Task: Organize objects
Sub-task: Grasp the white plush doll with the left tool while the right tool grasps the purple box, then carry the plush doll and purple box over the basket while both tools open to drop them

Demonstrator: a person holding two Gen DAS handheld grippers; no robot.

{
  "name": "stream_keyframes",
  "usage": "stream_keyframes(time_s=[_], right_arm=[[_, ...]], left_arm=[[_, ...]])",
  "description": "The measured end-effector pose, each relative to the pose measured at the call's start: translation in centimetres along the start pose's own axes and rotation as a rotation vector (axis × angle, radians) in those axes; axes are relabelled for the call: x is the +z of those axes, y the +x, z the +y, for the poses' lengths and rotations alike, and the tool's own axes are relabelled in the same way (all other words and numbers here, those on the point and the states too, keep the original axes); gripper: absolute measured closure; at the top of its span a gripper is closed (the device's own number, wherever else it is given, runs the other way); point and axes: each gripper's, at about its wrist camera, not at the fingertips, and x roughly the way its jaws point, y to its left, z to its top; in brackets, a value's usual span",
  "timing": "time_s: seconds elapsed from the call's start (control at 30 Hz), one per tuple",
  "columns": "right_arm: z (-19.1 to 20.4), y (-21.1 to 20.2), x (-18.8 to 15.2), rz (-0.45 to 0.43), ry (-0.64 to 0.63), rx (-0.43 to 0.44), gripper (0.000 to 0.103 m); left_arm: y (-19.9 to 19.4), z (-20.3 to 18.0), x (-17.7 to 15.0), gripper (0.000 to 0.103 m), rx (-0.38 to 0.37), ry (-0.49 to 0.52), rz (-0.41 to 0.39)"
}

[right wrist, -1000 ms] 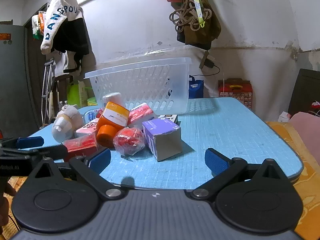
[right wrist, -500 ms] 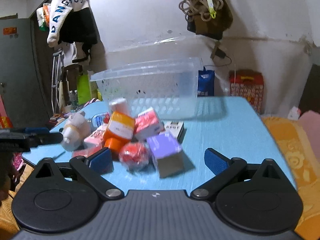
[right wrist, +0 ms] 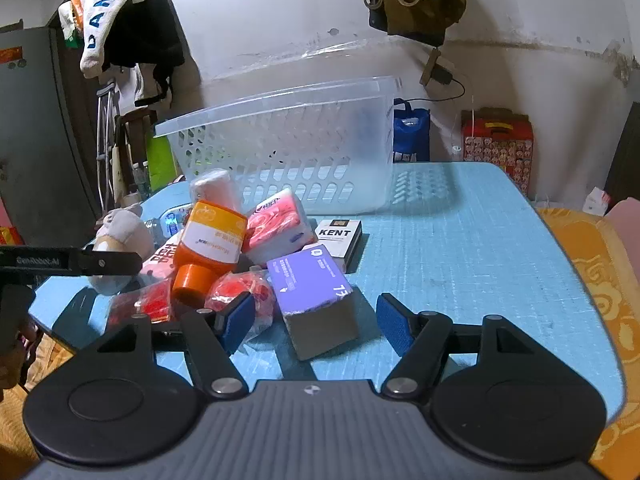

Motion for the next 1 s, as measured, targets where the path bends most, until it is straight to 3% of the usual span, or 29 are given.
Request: stream_keyframes(time_s=[0.23,0.33,0.37,0.7,1.0], right_arm=[[-0.3,0.3,0.2,-0.009,0.019,0.045,0.049],[-0.1,0.2,0.2,-0.018,0.013,0.056,0.058],[-0.1,0.0,0.2,-0.021,0.011,0.054,0.058],[-0.1,-1.5,0.5,-0.083,0.007,0.029,0.06],[-0.2,-2.7,2.0,-0.134,0.016,-0.011,0.06]], left_arm=[[0.7,0.5,0.1,0.016,0.012,-0.002,-0.027],[0.8,0.3,0.1,0.03,-0.01,0.014,-0.037],[0.6,0.2,0.1,0.037,0.004,0.022,-0.048],[-1.7,0.6,-0.3,0.037,-0.003,0.018,-0.148],[-3.1,1.2,0.0,0.037,-0.011,0.011,-0.184]])
